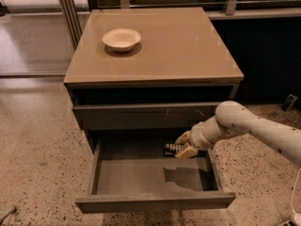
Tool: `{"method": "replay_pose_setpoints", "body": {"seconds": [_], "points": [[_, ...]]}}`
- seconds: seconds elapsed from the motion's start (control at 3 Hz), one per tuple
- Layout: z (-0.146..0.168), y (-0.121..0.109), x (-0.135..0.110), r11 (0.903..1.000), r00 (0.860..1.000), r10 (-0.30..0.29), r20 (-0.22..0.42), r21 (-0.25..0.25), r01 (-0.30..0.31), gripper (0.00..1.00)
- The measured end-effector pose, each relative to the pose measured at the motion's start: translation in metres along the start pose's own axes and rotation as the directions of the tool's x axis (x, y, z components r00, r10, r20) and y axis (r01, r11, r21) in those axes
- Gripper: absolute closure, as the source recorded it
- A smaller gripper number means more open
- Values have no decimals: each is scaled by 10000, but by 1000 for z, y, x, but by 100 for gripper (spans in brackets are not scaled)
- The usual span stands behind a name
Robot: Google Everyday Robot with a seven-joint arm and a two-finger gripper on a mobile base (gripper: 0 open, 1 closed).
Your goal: Place rxbar chocolate into middle drawer
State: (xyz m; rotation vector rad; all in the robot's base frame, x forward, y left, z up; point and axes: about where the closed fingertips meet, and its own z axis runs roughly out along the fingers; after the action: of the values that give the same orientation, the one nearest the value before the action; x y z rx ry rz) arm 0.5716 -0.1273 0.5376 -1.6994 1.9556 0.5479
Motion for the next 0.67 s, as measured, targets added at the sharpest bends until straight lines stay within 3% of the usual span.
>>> {"method": "replay_pose_setpoints", "body": {"seconds": [0.33, 0.67], "points": [[4, -4, 21, 9984, 9983, -491, -328, 271, 500, 100], [22, -8, 60, 9936, 9931, -991, -623, 487, 1022, 100]]}}
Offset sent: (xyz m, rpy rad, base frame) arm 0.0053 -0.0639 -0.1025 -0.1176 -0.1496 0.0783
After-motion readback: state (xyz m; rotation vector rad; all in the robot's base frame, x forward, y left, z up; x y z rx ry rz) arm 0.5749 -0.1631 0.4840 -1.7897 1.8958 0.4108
